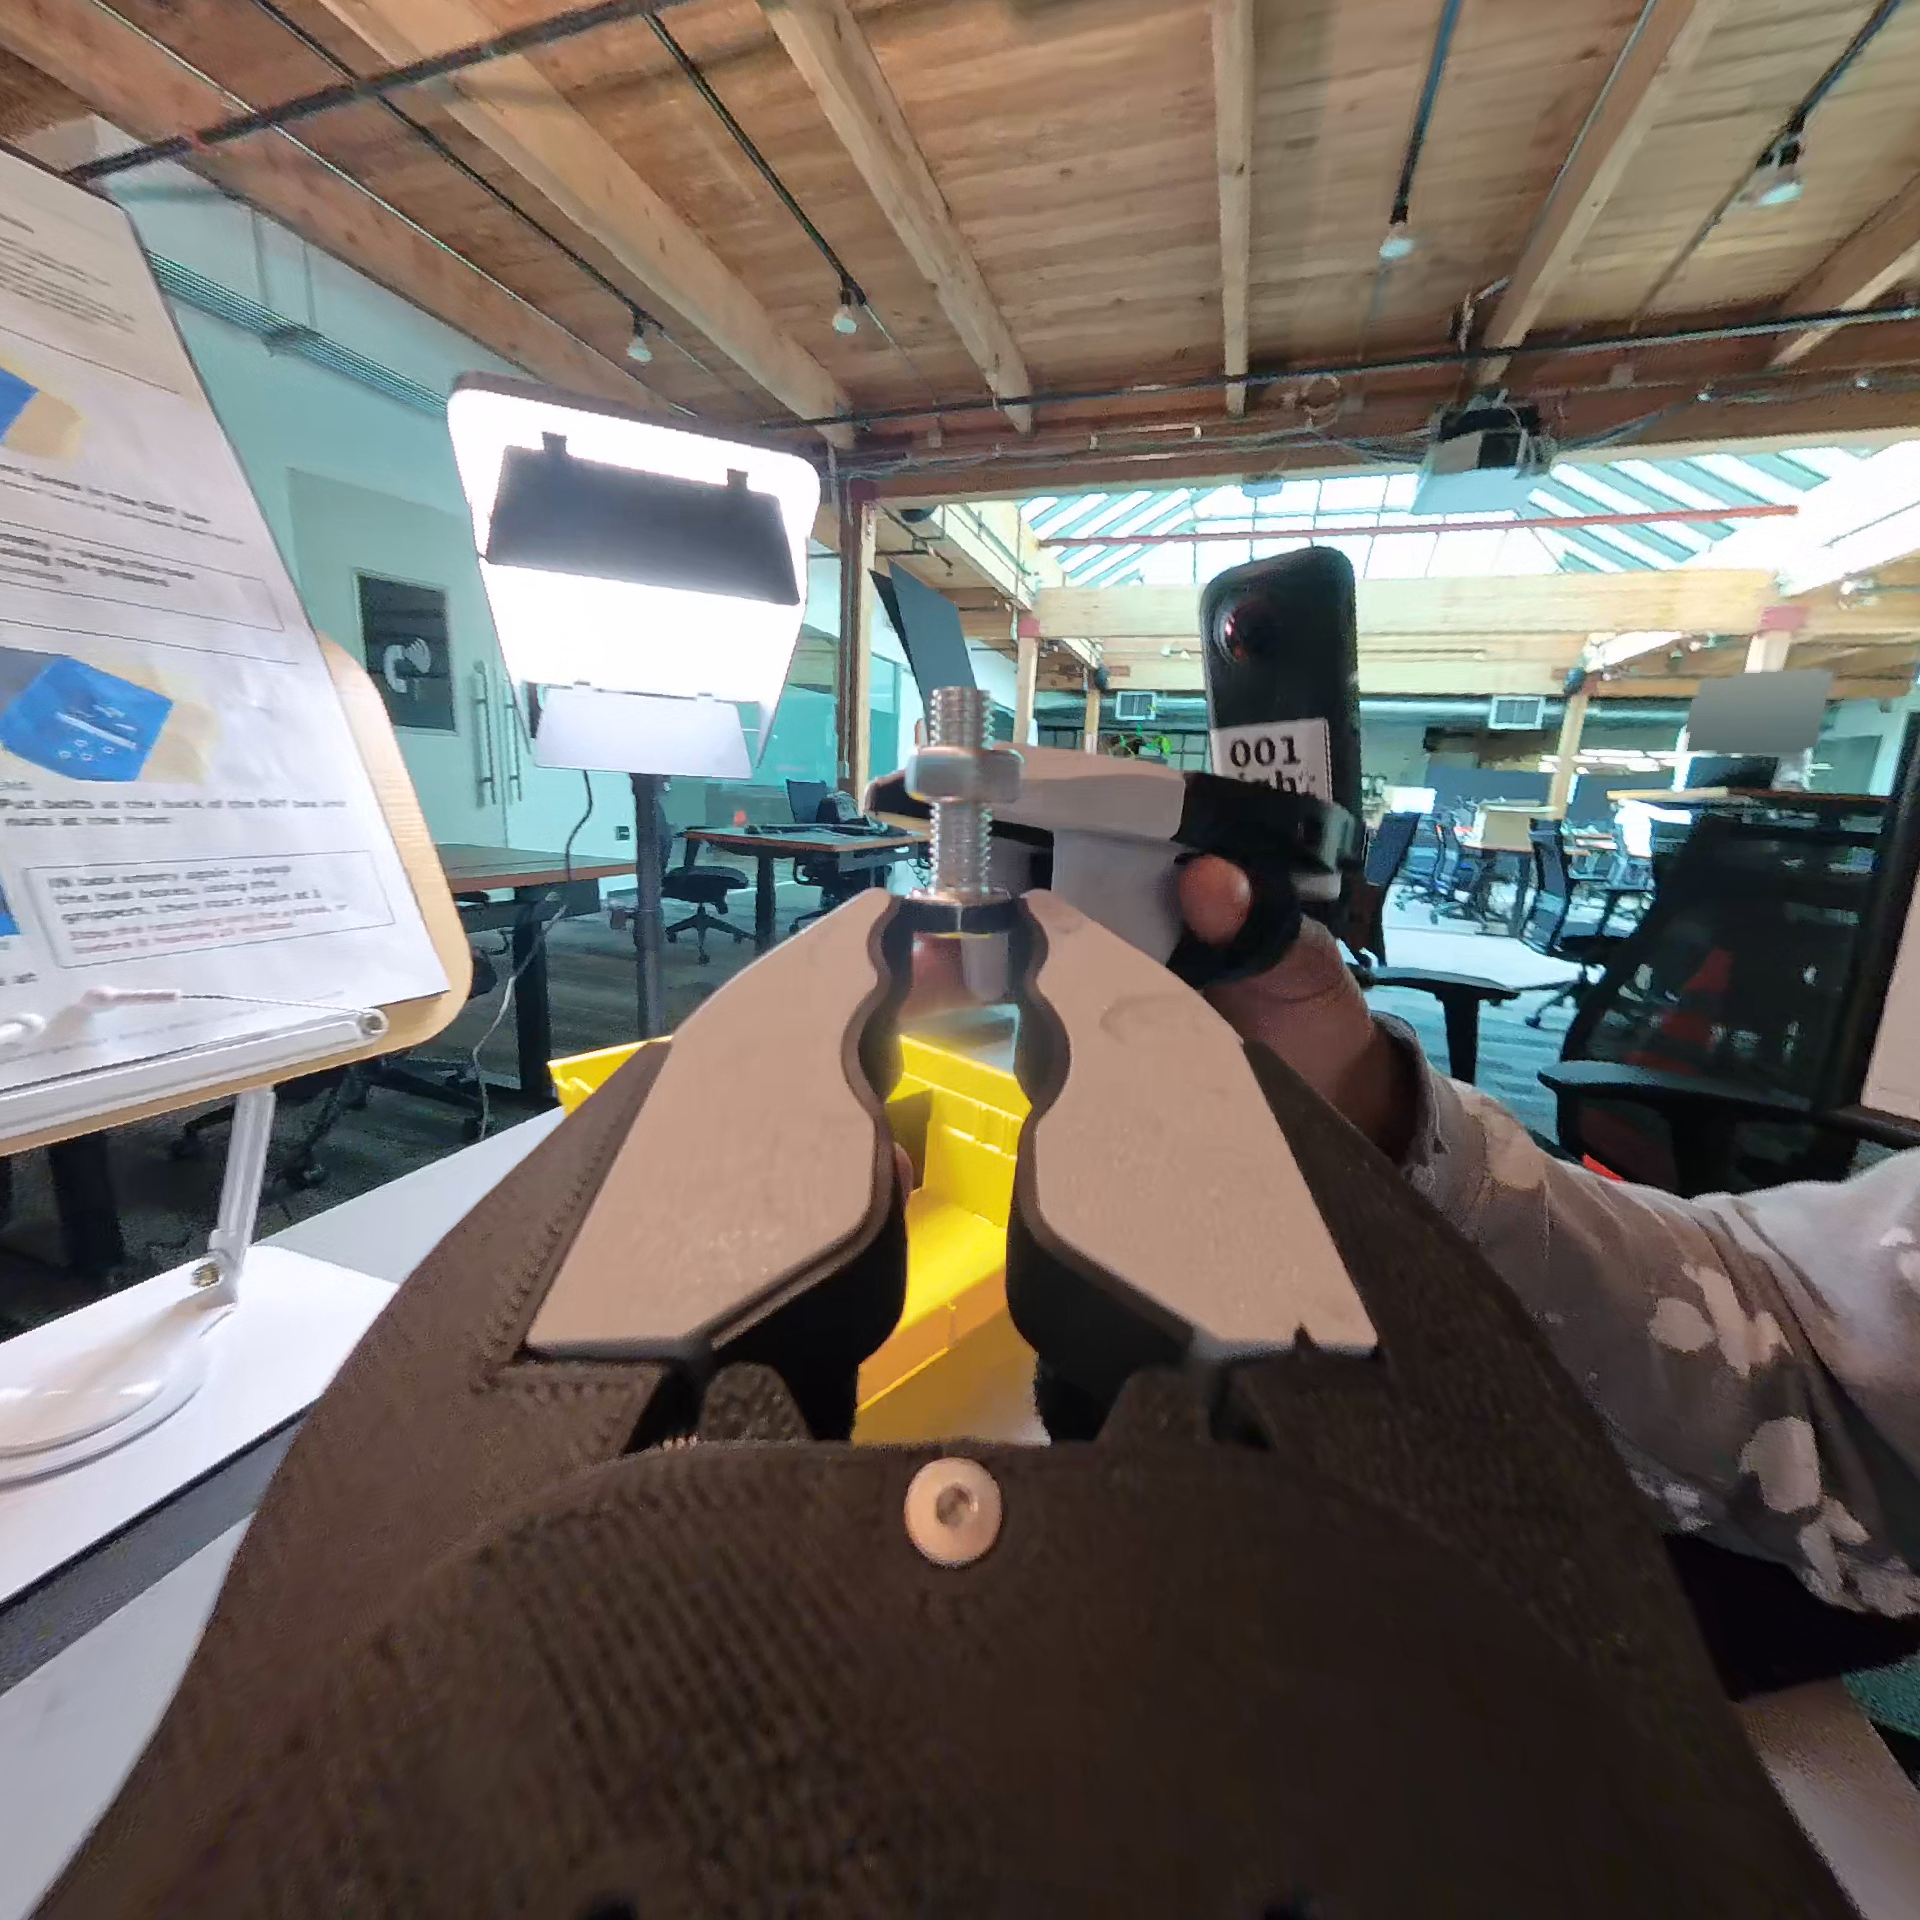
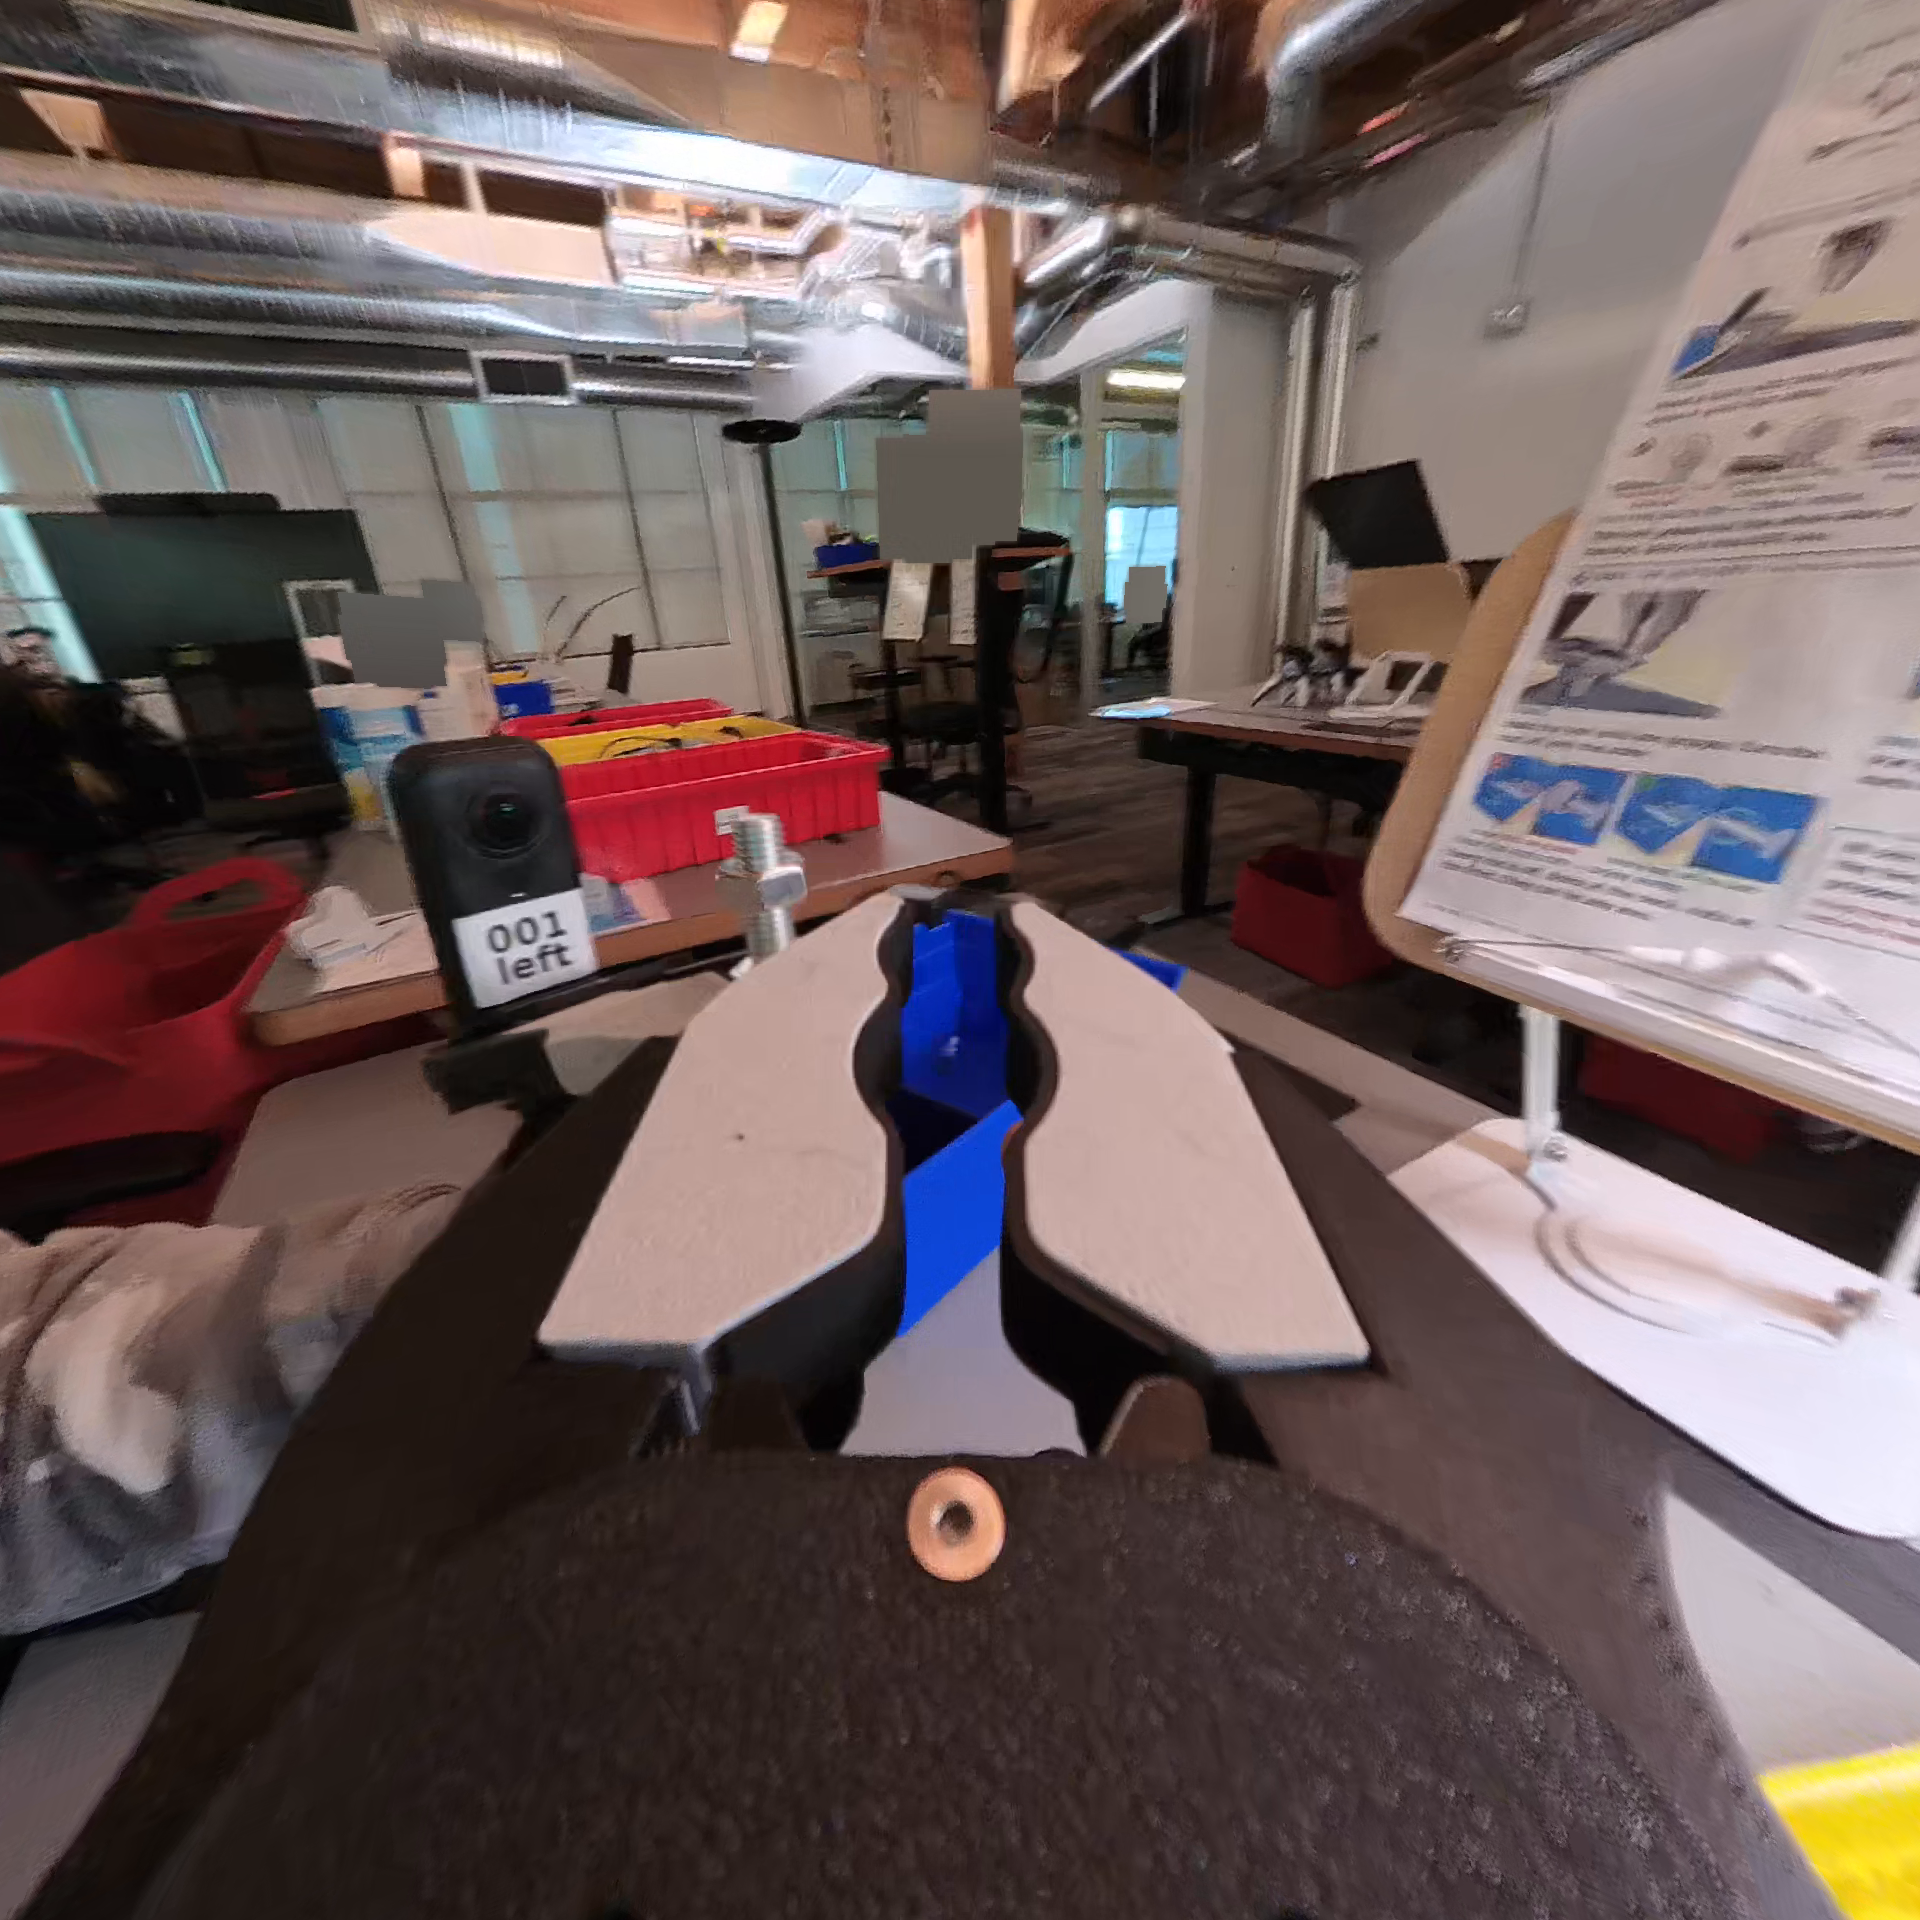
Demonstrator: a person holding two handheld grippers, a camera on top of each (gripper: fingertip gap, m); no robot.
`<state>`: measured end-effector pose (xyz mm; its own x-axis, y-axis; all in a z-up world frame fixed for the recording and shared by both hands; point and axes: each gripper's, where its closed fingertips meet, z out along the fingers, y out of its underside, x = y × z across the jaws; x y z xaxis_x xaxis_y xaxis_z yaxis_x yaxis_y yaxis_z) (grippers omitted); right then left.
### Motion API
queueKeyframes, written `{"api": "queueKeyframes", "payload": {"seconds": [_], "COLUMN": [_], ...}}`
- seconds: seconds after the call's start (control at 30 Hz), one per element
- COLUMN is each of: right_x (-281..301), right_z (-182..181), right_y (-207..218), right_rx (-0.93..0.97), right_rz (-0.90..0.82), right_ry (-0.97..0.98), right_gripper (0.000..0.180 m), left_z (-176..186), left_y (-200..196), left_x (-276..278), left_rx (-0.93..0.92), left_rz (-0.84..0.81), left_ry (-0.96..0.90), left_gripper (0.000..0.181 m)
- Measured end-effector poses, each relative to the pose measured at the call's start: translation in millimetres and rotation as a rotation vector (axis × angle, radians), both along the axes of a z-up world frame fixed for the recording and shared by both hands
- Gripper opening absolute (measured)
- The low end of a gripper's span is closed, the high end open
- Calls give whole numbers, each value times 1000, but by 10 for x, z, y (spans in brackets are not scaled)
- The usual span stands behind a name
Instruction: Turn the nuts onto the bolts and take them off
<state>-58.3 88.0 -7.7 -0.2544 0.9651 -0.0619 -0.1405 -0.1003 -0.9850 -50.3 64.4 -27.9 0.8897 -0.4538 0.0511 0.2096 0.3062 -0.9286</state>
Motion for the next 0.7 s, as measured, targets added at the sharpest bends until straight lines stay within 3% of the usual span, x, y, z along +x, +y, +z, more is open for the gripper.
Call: {"api": "queueKeyframes", "payload": {"seconds": [0.27, 0.33, 0.4, 0.43, 0.7], "right_x": [3, -25, -29, -24, -38], "right_z": [18, -12, -6, -5, -3], "right_y": [-261, -221, -43, 36, -245], "right_rx": [25, 20, -30, -38, -9], "right_rz": [81, 61, -4, -30, 61], "right_ry": [8, -5, -2, 1, 5], "right_gripper": [38, 37, 16, 15, 39], "left_z": [-51, -37, -1, 20, -33], "left_y": [51, 42, 9, -4, 49], "left_x": [1, 9, -15, -30, -35], "left_rx": [-17, -3, 22, 29, 1], "left_rz": [46, 56, 62, 69, 106], "left_ry": [5, 7, -1, -6, 2], "left_gripper": [19, 19, 19, 19, 19]}}
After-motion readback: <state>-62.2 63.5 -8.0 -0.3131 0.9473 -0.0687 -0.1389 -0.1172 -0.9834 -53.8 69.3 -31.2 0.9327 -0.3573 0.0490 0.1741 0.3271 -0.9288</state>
